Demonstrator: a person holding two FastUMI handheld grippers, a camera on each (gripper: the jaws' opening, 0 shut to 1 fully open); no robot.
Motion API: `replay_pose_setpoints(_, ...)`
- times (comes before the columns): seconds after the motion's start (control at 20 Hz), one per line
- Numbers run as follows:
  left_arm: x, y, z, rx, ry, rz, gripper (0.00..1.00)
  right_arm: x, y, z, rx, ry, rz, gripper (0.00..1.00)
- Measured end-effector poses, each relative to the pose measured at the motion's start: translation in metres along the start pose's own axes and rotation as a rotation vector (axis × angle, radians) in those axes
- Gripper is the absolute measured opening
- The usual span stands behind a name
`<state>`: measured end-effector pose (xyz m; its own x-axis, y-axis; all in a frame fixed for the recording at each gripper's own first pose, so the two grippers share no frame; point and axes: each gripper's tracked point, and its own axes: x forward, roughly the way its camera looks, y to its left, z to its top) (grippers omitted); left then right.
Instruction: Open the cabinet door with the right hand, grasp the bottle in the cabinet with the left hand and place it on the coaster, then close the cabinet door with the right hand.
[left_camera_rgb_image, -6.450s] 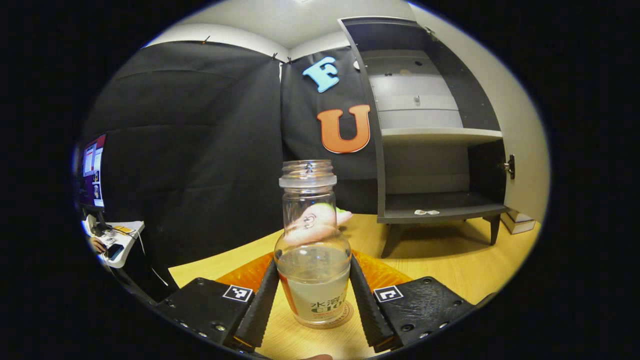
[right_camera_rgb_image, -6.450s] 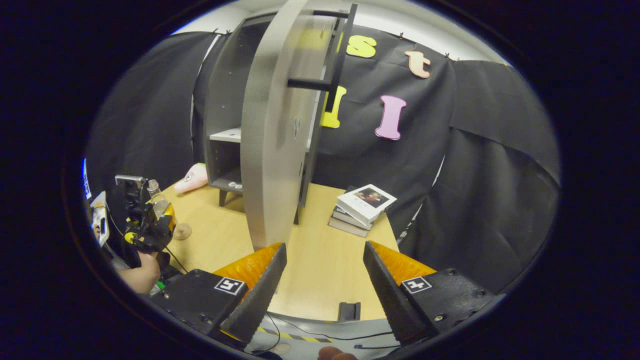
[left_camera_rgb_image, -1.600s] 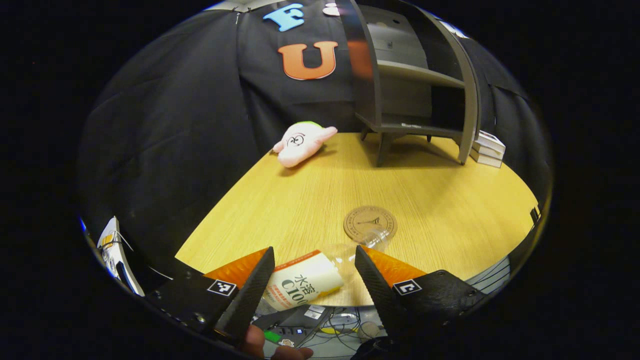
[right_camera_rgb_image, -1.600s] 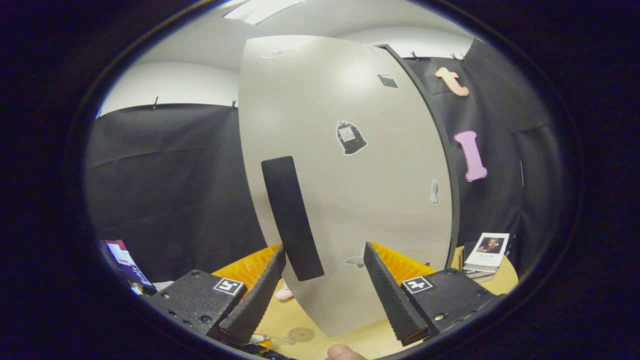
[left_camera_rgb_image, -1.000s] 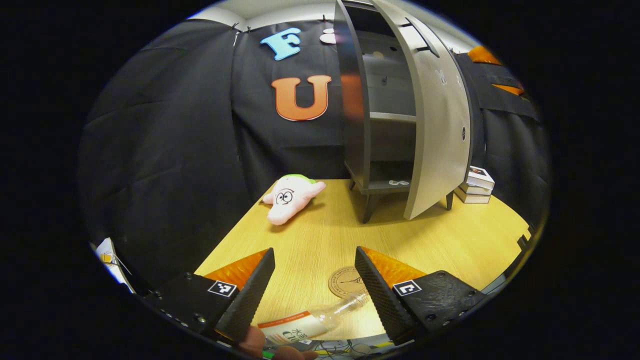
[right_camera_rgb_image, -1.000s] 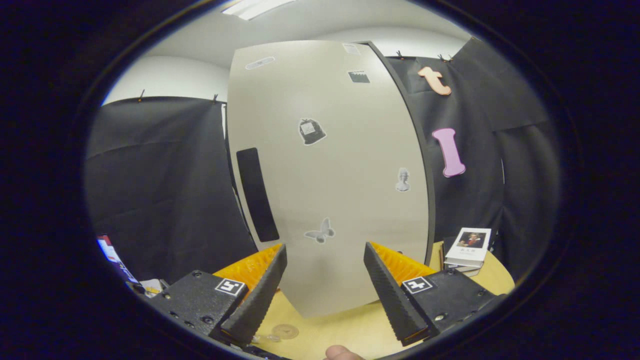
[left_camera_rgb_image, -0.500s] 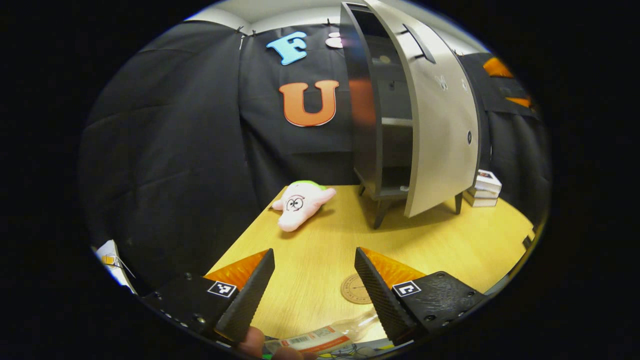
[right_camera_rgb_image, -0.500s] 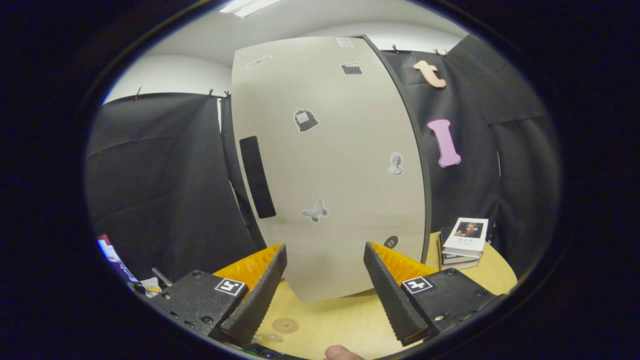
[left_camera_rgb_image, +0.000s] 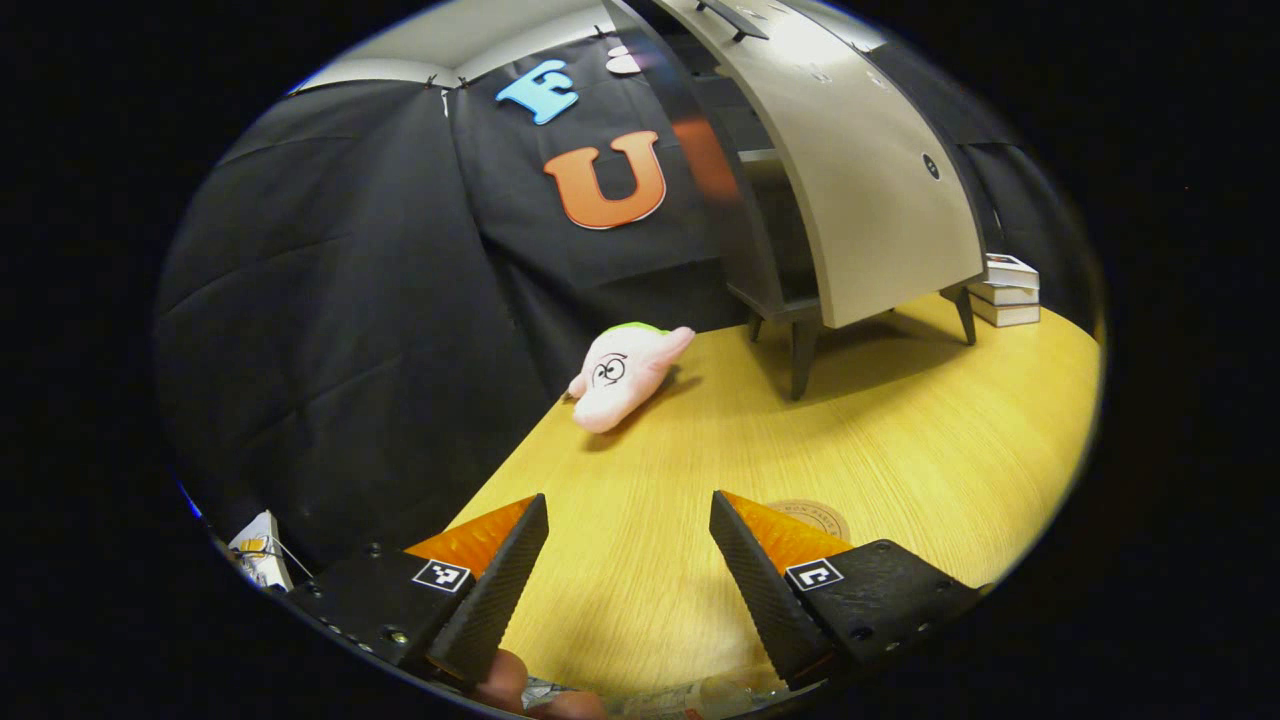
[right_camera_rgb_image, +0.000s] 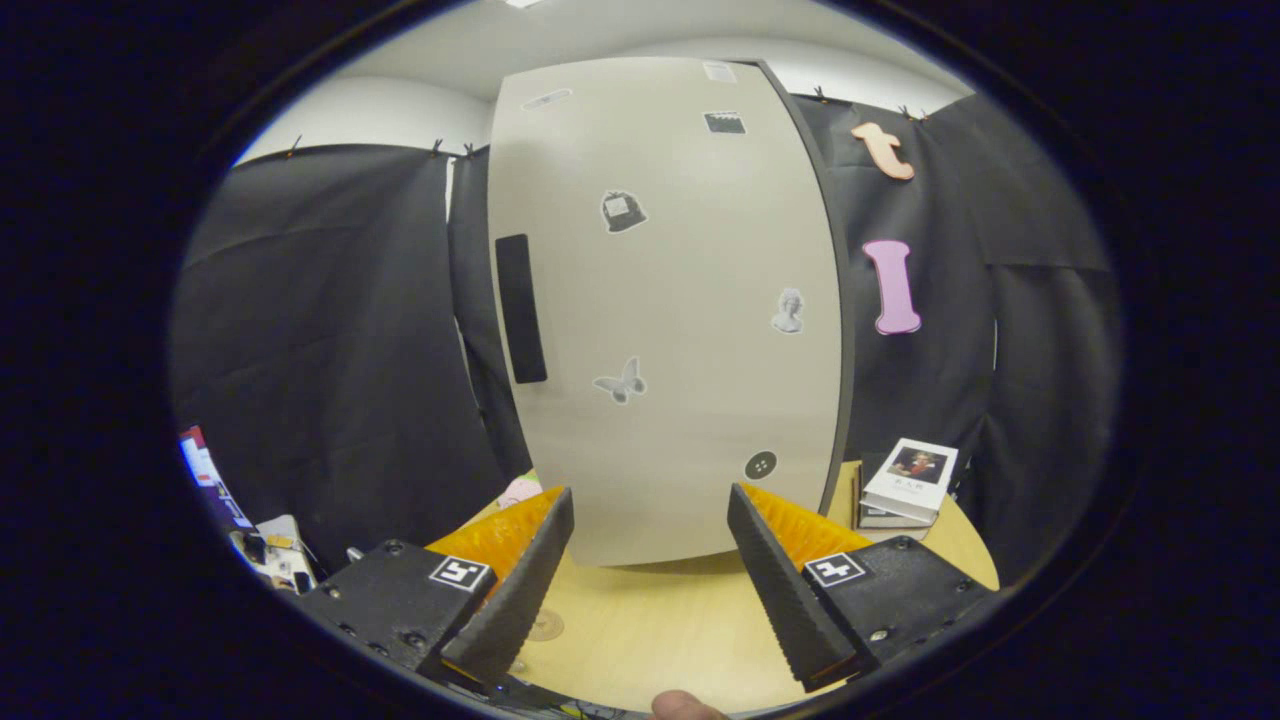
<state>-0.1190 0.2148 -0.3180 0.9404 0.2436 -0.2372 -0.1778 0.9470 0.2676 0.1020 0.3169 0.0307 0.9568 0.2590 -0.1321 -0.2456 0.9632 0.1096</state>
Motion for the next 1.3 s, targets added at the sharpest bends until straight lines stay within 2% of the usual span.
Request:
replay_pose_setpoints(0.05,0.0,0.002,0.026,-0.011,-0.081,0.002,0.99,0.0,-0.001,0.0,-0.008,0.0,-0.002,0.95)
replay_pose_setpoints(0.1,0.006,-0.004,0.041,-0.009,-0.144,-0.018,0.98,0.001,-0.001,-0.003,-0.007,0.004,0.0,0.99)
replay_pose_setpoints(0.15,0.021,-0.014,0.045,0.012,-0.144,-0.046,0.98,0.003,-0.001,-0.005,0.001,0.008,0.003,0.96)
replay_pose_setpoints(0.2,0.036,-0.026,0.029,0.053,-0.068,-0.08,0.97,0.005,-0.001,-0.008,0.011,0.015,0.004,1.0)
replay_pose_setpoints(0.3,0.045,-0.027,0.044,0.128,-0.094,-0.07,0.97,0.003,-0.005,-0.005,0.032,0.012,-0.005,0.99)
replay_pose_setpoints(0.35,0.045,-0.029,0.051,0.116,-0.099,-0.084,0.96,0.003,-0.007,-0.001,0.045,-0.003,-0.012,0.96)
replay_pose_setpoints(0.45,0.049,-0.02,0.069,0.099,-0.102,-0.077,0.96,0.006,-0.01,0.004,0.06,-0.02,-0.014,0.99)
replay_pose_setpoints(0.5,0.049,-0.014,0.079,0.088,-0.1,-0.069,0.96,0.012,-0.01,0.008,0.068,-0.024,-0.008,0.95)
replay_pose_setpoints(0.55,0.046,-0.006,0.09,0.066,-0.095,-0.061,1.0,0.019,-0.008,0.012,0.079,-0.036,0.001,0.95)
replay_pose_setpoints(0.6,0.042,0.001,0.104,0.028,-0.094,-0.067,0.96,0.029,-0.005,0.017,0.093,-0.049,0.013,1.0)
replay_pose_setpoints(0.7,0.023,0.012,0.133,-0.056,-0.104,-0.089,0.96,0.054,-0.003,0.02,0.112,-0.046,0.019,0.99)
replay_pose_setpoints(0.85,-0.005,0.017,0.188,-0.107,-0.144,-0.15,0.96,0.086,-0.002,0.016,0.167,-0.027,0.018,0.99)
replay_pose_setpoints(0.95,-0.015,0.022,0.225,-0.116,-0.184,-0.178,1.0,0.092,-0.018,0.019,0.173,-0.041,-0.046,0.95)
replay_pose_setpoints(1.0,-0.015,0.026,0.24,-0.132,-0.191,-0.186,1.0,0.092,-0.028,0.02,0.168,-0.049,-0.091,1.0)
replay_pose_setpoints(1.1,-0.017,0.029,0.251,-0.192,-0.155,-0.193,0.96,0.092,-0.045,0.02,0.146,-0.059,-0.166,0.99)
replay_pose_setpoints(1.2,-0.022,0.028,0.261,-0.226,-0.136,-0.188,0.96,0.088,-0.059,0.017,0.132,-0.067,-0.216,0.99)
replay_pose_setpoints(1.25,-0.027,0.019,0.267,-0.233,-0.141,-0.207,0.96,0.085,-0.064,0.014,0.127,-0.064,-0.233,0.95)
replay_pose_setpoints(1.3,-0.033,0.012,0.277,-0.225,-0.158,-0.219,0.97,0.083,-0.07,0.014,0.124,-0.063,-0.246,0.99)
